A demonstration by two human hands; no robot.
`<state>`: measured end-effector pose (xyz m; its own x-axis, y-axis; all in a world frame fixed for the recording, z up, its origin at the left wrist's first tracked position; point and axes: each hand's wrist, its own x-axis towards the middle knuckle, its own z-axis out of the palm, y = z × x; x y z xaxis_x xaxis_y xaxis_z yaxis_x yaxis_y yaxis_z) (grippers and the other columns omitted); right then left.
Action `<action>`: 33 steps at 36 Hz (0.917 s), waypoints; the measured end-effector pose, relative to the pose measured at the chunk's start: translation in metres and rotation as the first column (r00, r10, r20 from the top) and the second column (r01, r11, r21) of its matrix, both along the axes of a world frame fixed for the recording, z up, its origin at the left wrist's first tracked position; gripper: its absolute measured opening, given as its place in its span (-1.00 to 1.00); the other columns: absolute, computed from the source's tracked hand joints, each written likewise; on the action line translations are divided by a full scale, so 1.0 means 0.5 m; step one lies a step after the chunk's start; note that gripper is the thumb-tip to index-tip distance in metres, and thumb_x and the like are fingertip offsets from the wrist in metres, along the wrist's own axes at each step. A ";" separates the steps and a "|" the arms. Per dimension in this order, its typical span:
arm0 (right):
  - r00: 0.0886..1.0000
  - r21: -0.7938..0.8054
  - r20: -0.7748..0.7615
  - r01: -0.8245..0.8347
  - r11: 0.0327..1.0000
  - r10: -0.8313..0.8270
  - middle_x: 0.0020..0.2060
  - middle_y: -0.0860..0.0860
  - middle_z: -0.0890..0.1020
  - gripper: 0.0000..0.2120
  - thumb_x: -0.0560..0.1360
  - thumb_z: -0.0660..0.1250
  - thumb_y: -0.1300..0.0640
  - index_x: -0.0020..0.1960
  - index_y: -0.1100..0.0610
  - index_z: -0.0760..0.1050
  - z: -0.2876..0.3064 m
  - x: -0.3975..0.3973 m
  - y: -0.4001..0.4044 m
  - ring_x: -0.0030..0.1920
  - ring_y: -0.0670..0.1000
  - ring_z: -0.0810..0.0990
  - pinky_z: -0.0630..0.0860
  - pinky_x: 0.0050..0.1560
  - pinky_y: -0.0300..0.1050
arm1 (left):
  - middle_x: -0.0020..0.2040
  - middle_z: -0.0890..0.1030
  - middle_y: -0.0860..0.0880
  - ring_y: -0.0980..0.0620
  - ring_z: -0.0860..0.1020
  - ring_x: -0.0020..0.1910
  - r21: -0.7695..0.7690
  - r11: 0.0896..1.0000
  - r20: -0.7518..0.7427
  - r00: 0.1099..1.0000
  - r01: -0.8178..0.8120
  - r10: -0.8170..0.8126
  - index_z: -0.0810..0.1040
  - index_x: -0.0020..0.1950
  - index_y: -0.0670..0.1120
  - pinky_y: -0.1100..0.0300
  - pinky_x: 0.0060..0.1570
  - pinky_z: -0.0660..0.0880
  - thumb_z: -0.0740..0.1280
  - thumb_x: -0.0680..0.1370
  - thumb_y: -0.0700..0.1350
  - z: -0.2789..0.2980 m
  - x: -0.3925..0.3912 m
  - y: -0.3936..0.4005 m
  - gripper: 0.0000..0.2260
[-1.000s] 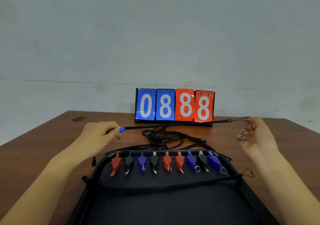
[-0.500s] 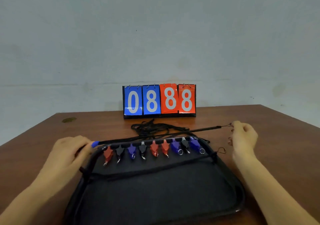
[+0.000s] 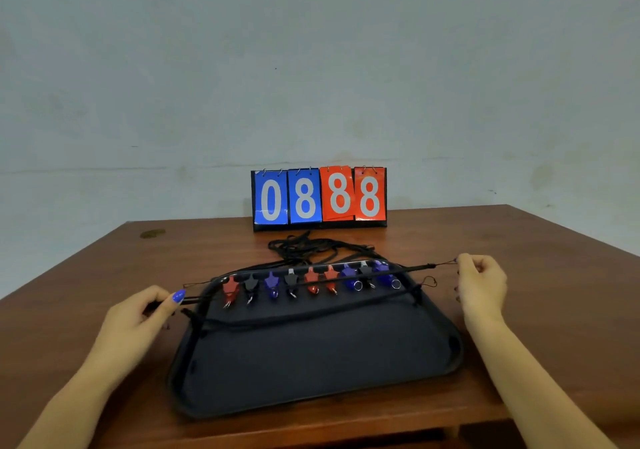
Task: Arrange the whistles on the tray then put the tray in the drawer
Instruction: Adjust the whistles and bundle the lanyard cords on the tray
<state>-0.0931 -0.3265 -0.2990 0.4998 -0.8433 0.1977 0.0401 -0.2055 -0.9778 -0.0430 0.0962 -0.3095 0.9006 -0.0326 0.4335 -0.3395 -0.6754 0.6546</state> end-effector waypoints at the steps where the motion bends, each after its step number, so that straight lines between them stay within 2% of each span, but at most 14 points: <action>1: 1.000 0.000 -0.012 -0.010 1.000 0.010 -0.32 0.07 0.53 -0.86 0.49 0.22 0.11 -0.24 0.06 0.43 0.000 0.000 0.001 -0.27 0.10 0.50 0.50 -0.16 0.08 | -0.37 0.57 -0.09 -0.04 0.53 -0.33 -0.015 1.000 -0.030 1.000 0.010 -0.010 0.51 -0.32 -0.11 0.22 -0.31 0.36 0.30 0.53 -0.17 0.000 -0.003 0.001 -0.79; 3: 0.998 0.043 -0.045 -0.029 0.999 0.031 -0.38 0.07 0.50 -0.85 0.50 0.21 0.12 -0.23 0.10 0.42 -0.001 0.000 -0.001 -0.34 0.08 0.47 0.45 -0.28 0.02 | -0.38 0.57 -0.10 -0.10 0.53 -0.31 -0.027 0.999 -0.080 0.996 0.027 -0.029 0.52 -0.34 -0.13 0.14 -0.27 0.38 0.31 0.52 -0.17 0.002 -0.007 0.003 -0.77; 6: 0.991 0.119 -0.110 -0.058 0.991 0.071 -0.44 0.09 0.47 -0.85 0.49 0.22 0.13 -0.23 0.17 0.44 -0.003 -0.001 -0.009 -0.42 0.06 0.43 0.37 -0.41 -0.08 | -0.40 0.56 -0.13 -0.12 0.49 -0.37 -0.014 0.999 -0.113 0.993 0.037 -0.038 0.50 -0.36 -0.14 0.09 -0.31 0.35 0.30 0.53 -0.14 0.003 -0.009 0.007 -0.74; 7: 0.987 0.090 -0.142 -0.059 0.994 0.072 -0.42 0.09 0.49 -0.84 0.48 0.22 0.12 -0.21 0.18 0.46 -0.004 -0.002 -0.010 -0.41 0.07 0.46 0.39 -0.39 -0.07 | -0.41 0.55 -0.14 -0.10 0.46 -0.40 -0.011 0.999 -0.125 0.991 0.038 -0.039 0.49 -0.36 -0.15 0.09 -0.32 0.33 0.29 0.54 -0.15 0.003 -0.009 0.007 -0.73; 9: 0.968 -0.098 -0.246 -0.079 0.992 0.053 -0.34 0.08 0.56 -0.82 0.49 0.23 0.05 -0.18 0.15 0.47 -0.008 -0.004 -0.012 -0.33 0.07 0.52 0.45 -0.28 -0.04 | -0.42 0.51 -0.15 -0.10 0.43 -0.41 -0.009 0.999 -0.130 0.991 0.031 -0.032 0.45 -0.39 -0.15 0.09 -0.33 0.30 0.27 0.55 -0.17 0.002 -0.008 0.010 -0.71; 11: 0.939 -0.275 -0.345 -0.113 0.955 0.012 -0.26 0.05 0.57 -0.82 0.50 0.22 0.00 -0.14 0.11 0.46 -0.011 -0.010 -0.011 -0.26 0.06 0.51 0.41 -0.19 -0.06 | -0.44 0.48 -0.14 -0.12 0.43 -0.40 -0.005 1.000 -0.129 0.991 0.013 -0.014 0.41 -0.42 -0.13 0.08 -0.31 0.29 0.28 0.54 -0.18 -0.001 -0.004 0.015 -0.68; 15: 0.882 -0.383 -0.468 -0.152 0.911 -0.050 -0.22 0.05 0.55 -0.80 0.48 0.22 -0.02 -0.10 0.10 0.47 -0.013 -0.016 -0.012 -0.20 0.12 0.51 0.42 -0.14 -0.06 | -0.44 0.47 -0.14 -0.14 0.43 -0.39 0.023 1.000 -0.147 0.989 -0.001 0.004 0.41 -0.39 -0.14 0.09 -0.31 0.28 0.31 0.52 -0.16 -0.001 -0.003 0.015 -0.72; 17: 0.863 -0.390 -0.500 -0.152 0.908 -0.070 -0.26 0.05 0.53 -0.80 0.48 0.21 -0.02 -0.13 0.11 0.46 -0.009 -0.018 -0.011 -0.22 0.13 0.50 0.41 -0.16 -0.06 | -0.39 0.52 -0.16 -0.22 0.49 -0.32 0.032 0.999 -0.165 0.986 -0.001 0.006 0.45 -0.40 -0.12 0.08 -0.27 0.33 0.32 0.52 -0.17 0.002 -0.006 0.011 -0.73; 22: 0.816 -0.410 -0.570 -0.177 0.895 -0.100 -0.30 0.09 0.50 -0.76 0.51 0.21 0.00 -0.14 0.18 0.46 -0.004 -0.020 -0.007 -0.24 0.16 0.48 0.38 -0.18 -0.07 | -0.33 0.60 -0.15 -0.14 0.55 -0.28 0.021 1.000 -0.200 0.980 -0.001 0.005 0.57 -0.26 -0.10 0.07 -0.23 0.42 0.35 0.50 -0.13 0.013 -0.014 0.005 -0.86; 26: 0.801 -0.420 -0.589 -0.189 0.888 -0.108 -0.36 0.07 0.46 -0.75 0.52 0.20 0.01 -0.12 0.20 0.48 -0.002 -0.023 -0.006 -0.33 0.11 0.43 0.37 -0.21 -0.09 | -0.38 0.63 -0.10 -0.09 0.57 -0.32 0.002 1.000 -0.216 0.976 -0.021 0.021 0.56 -0.24 -0.11 0.06 -0.20 0.46 0.39 0.47 -0.16 0.012 -0.012 0.003 -0.90; 28: 0.794 -0.418 -0.598 -0.196 0.887 -0.106 -0.40 0.05 0.44 -0.74 0.53 0.20 0.02 -0.13 0.21 0.49 0.000 -0.022 -0.005 -0.40 0.06 0.40 0.35 -0.24 -0.10 | -0.33 0.63 -0.09 -0.09 0.58 -0.28 0.012 0.999 -0.221 0.975 -0.030 0.032 0.56 -0.23 -0.09 0.03 -0.15 0.48 0.39 0.47 -0.17 0.010 -0.010 0.004 -0.92; 33: 0.799 -0.424 -0.590 -0.184 0.887 -0.117 -0.39 0.08 0.49 -0.68 0.52 0.20 0.05 -0.04 0.31 0.55 -0.002 -0.022 -0.009 -0.43 0.05 0.39 0.33 -0.31 -0.12 | -0.27 0.61 -0.14 -0.10 0.57 -0.24 -0.006 0.999 -0.188 0.982 -0.034 0.032 0.57 -0.17 -0.05 0.11 -0.20 0.43 0.35 0.49 -0.18 0.009 -0.005 0.004 -0.94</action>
<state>-0.1041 -0.3308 -0.2999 0.6676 -0.7175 0.1987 -0.4900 -0.6244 -0.6083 -0.0455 0.0984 -0.3050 0.9666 0.0018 0.2563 -0.1873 -0.6778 0.7110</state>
